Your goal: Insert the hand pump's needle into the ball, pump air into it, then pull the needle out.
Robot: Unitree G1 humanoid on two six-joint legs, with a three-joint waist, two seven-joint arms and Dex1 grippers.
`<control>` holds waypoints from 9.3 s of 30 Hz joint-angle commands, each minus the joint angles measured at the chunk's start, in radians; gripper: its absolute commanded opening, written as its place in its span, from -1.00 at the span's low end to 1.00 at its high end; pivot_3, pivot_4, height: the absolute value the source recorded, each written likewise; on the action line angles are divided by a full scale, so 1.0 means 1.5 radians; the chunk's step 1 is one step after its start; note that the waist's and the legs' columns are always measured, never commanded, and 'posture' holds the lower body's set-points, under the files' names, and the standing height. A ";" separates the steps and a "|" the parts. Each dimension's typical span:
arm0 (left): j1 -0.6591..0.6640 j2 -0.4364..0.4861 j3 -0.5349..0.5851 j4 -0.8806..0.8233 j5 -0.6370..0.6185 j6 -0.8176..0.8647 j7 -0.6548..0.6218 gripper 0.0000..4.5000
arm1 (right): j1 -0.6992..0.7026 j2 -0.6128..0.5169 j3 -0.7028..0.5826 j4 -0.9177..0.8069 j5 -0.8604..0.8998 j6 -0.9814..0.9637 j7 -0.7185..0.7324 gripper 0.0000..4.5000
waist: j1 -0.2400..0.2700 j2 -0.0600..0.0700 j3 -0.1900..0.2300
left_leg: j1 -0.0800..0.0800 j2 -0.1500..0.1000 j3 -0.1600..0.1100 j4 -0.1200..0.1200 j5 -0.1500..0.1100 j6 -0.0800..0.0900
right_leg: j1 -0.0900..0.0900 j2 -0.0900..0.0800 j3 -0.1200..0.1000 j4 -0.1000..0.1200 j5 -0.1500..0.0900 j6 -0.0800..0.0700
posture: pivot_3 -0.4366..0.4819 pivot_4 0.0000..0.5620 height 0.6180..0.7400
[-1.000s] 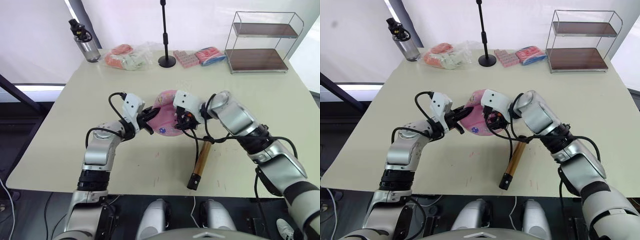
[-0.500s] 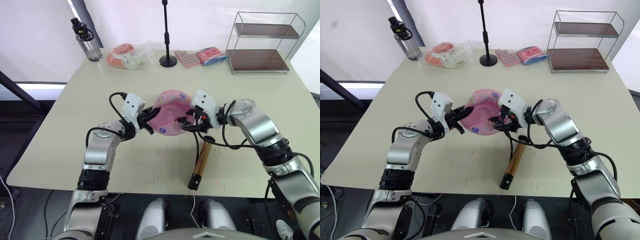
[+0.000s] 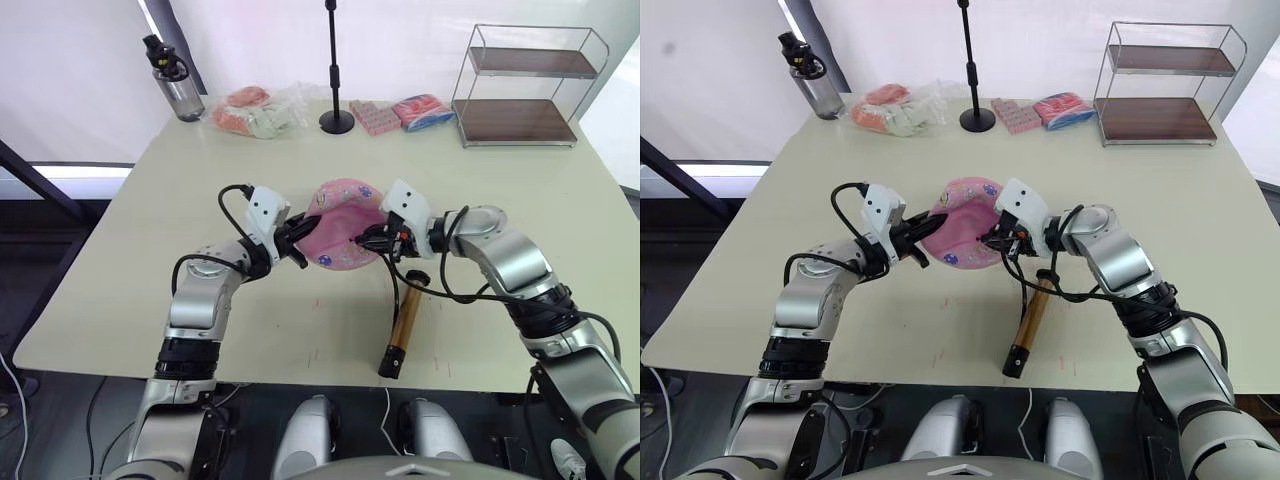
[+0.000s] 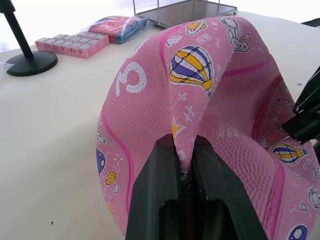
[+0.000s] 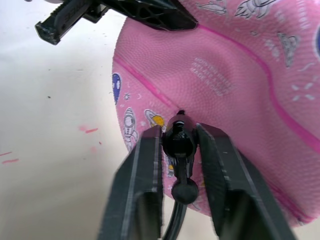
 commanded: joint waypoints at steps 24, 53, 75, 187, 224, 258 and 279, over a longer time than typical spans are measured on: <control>0.027 -0.008 -0.047 0.025 0.007 0.025 -0.008 -1.00 | -0.058 -0.011 0.035 0.016 -0.013 0.043 0.003 -0.52 | 0.000 0.000 0.000 | 0.000 0.000 0.000 0.001 0.000 0.000 | 0.000 0.000 0.000 0.002 0.000 0.000 | -0.05 -0.47 0.93; 0.031 -0.021 -0.042 0.026 -0.009 0.041 0.010 -1.00 | -0.135 0.050 0.147 0.103 -0.089 0.096 -0.004 -0.83 | -0.008 0.000 0.000 | 0.012 0.000 0.001 0.002 -0.001 0.002 | 0.008 0.000 0.002 0.007 0.000 -0.001 | -0.05 -0.47 0.93; 0.046 -0.018 -0.040 0.014 -0.021 0.056 0.020 -1.00 | -0.167 0.101 0.220 0.230 -0.192 0.017 0.013 -0.83 | -0.013 -0.001 -0.003 | 0.014 0.001 0.002 0.001 -0.001 0.001 | 0.008 0.000 0.004 0.008 0.000 -0.001 | -0.05 -0.47 0.93; 0.059 -0.004 -0.040 0.029 -0.029 0.049 0.030 -1.00 | -0.177 0.131 0.276 0.497 -0.379 -0.174 0.036 -0.83 | -0.011 0.007 -0.017 | 0.024 0.000 -0.004 -0.014 -0.003 -0.002 | 0.013 -0.024 -0.021 -0.002 -0.002 -0.006 | -0.05 -0.47 0.93; 0.067 -0.009 -0.038 0.017 -0.032 0.056 0.038 -1.00 | -0.187 0.209 0.275 0.691 -0.417 -0.247 -0.034 -0.83 | -0.019 0.008 -0.021 | 0.045 0.000 -0.003 -0.022 -0.004 -0.008 | 0.020 -0.025 -0.019 -0.002 -0.003 -0.001 | -0.05 -0.47 0.93; 0.066 -0.016 -0.032 0.025 -0.023 0.053 0.034 -1.00 | -0.201 0.236 0.264 0.759 -0.420 -0.269 -0.070 -0.83 | -0.011 0.011 -0.021 | 0.046 0.001 -0.011 -0.024 -0.005 -0.009 | 0.020 -0.025 -0.027 -0.002 -0.003 -0.001 | -0.05 -0.47 0.93; 0.063 -0.012 -0.030 0.044 -0.014 0.042 0.027 -1.00 | -0.176 0.143 0.206 0.481 -0.390 -0.203 0.011 -0.83 | 0.004 0.010 -0.010 | 0.041 0.000 -0.011 -0.024 -0.005 -0.010 | 0.017 -0.026 -0.029 -0.004 -0.003 -0.001 | -0.05 -0.47 0.93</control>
